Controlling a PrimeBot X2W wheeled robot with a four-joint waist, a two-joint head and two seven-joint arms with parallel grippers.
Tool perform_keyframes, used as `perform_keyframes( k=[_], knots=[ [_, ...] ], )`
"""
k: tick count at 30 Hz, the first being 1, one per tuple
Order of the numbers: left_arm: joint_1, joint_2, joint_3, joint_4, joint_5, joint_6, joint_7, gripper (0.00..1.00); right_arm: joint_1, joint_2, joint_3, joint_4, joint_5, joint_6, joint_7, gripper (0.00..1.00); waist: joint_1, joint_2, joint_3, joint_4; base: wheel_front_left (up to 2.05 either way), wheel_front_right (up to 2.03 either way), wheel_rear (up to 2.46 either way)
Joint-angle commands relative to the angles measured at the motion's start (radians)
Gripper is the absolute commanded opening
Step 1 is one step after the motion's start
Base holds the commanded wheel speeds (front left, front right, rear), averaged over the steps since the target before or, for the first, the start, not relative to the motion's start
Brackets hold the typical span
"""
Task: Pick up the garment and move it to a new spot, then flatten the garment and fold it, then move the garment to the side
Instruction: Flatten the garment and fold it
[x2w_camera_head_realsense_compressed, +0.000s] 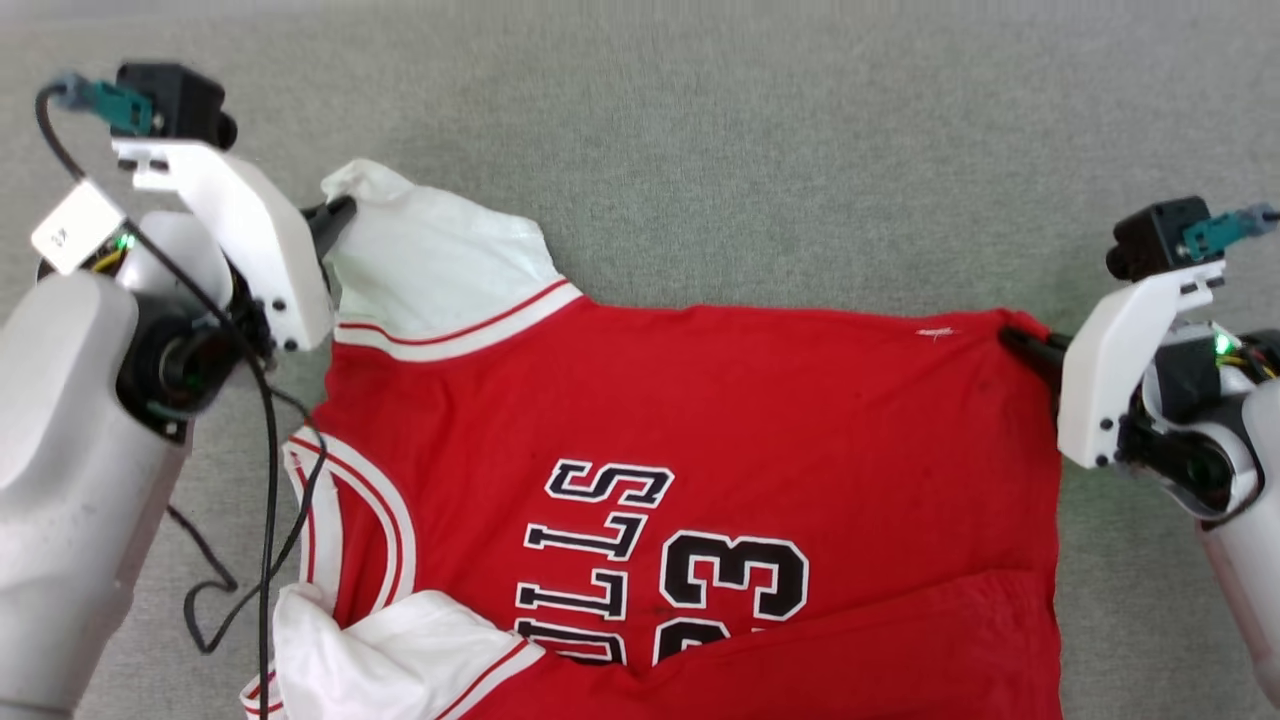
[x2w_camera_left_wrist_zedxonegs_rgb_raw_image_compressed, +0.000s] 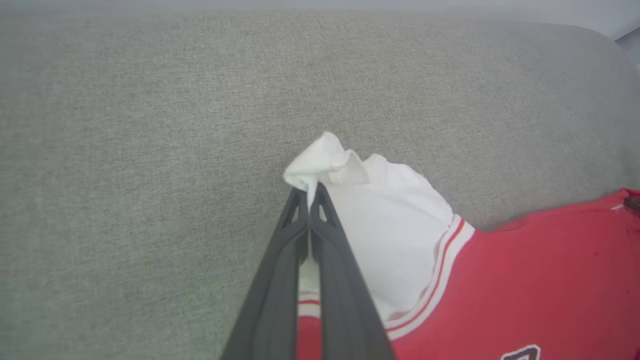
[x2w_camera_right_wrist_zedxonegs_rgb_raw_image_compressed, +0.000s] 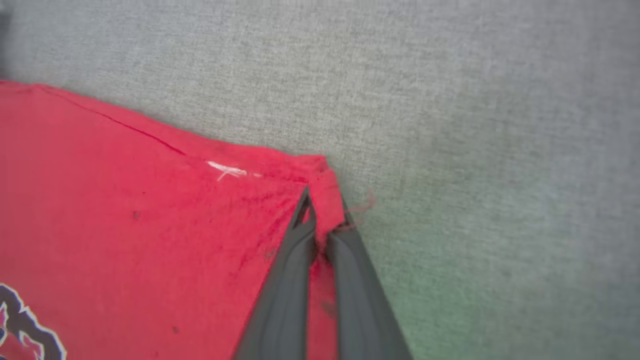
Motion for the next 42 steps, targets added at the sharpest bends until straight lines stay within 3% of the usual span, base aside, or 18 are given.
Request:
perform_keyframes(
  k=[1,8,16,25,29,33,34,35,36,37,38,39,42],
  knots=[
    [0.029,0.009,0.003,-0.005,-0.001,-0.003,-0.013,0.0,0.028,-0.006,-0.013,-0.01,-0.01,-0.001,-0.011,0.0,-0.0001,0.0,-0.043,0.006,0.0,0.0,0.0],
    [0.221,0.044,0.041,-0.092,-0.034,0.022,-0.109,0.0,0.193,0.012,-0.093,-0.088,-0.049,-0.001,-0.049,0.0,-0.0001,0.0,-0.151,0.018,0.0,0.0,0.0],
    [0.566,0.08,0.125,-0.241,-0.121,0.116,-0.223,0.0,0.395,0.072,-0.159,-0.133,-0.071,-0.001,-0.058,0.0,-0.0001,0.0,-0.245,0.016,0.0,0.0,0.0],
    [0.872,0.059,0.15,-0.362,-0.195,0.203,-0.279,0.0,0.555,0.116,-0.232,-0.169,-0.104,-0.001,-0.096,0.0,-0.0001,0.0,-0.284,0.035,0.0,0.0,0.0],
    [0.938,0.039,0.144,-0.354,-0.22,0.213,-0.283,0.0,0.598,0.139,-0.252,-0.172,-0.107,-0.001,-0.096,0.0,-0.0001,0.0,-0.288,0.036,0.0,0.0,0.0],
    [0.957,0.006,0.118,-0.312,-0.232,0.191,-0.282,0.0,0.642,0.165,-0.256,-0.157,-0.111,-0.001,-0.095,0.0,-0.0001,0.0,-0.295,0.036,0.0,0.0,0.0],
    [0.954,-0.005,0.108,-0.3,-0.232,0.184,-0.282,0.0,0.651,0.172,-0.257,-0.153,-0.11,-0.001,-0.098,0.05,-0.0001,0.0,-0.297,0.037,0.0,0.0,0.0],
    [0.946,-0.013,0.102,-0.287,-0.226,0.177,-0.286,0.0,0.66,0.176,-0.259,-0.15,-0.111,-0.001,-0.104,0.33,-0.0001,0.0,-0.298,0.037,0.0,0.0,0.0],
    [0.939,-0.022,0.096,-0.274,-0.224,0.169,-0.289,0.05,0.666,0.181,-0.263,-0.147,-0.113,-0.001,-0.113,1.0,-0.0001,0.0,-0.301,0.037,0.0,0.0,0.0],
    [0.931,-0.033,0.087,-0.263,-0.221,0.16,-0.293,0.33,0.67,0.185,-0.261,-0.144,-0.113,-0.001,-0.12,1.0,-0.0001,0.0,-0.304,0.036,0.0,0.0,0.0],
    [0.923,-0.039,0.082,-0.254,-0.215,0.151,-0.3,0.71,0.673,0.186,-0.26,-0.148,-0.115,-0.001,-0.134,1.0,-0.0001,0.0,-0.307,0.036,0.0,0.0,0.0],
    [0.914,-0.042,0.081,-0.246,-0.206,0.144,-0.312,1.0,0.675,0.188,-0.26,-0.153,-0.113,-0.001,-0.15,1.0,-0.0001,0.0,-0.31,0.036,0.0,0.0,0.0],
    [0.895,-0.05,0.084,-0.23,-0.175,0.135,-0.359,1.0,0.685,0.187,-0.258,-0.165,-0.107,-0.001,-0.172,1.0,-0.0001,0.0,-0.326,0.03,0.0,0.0,0.0]
  ],
)
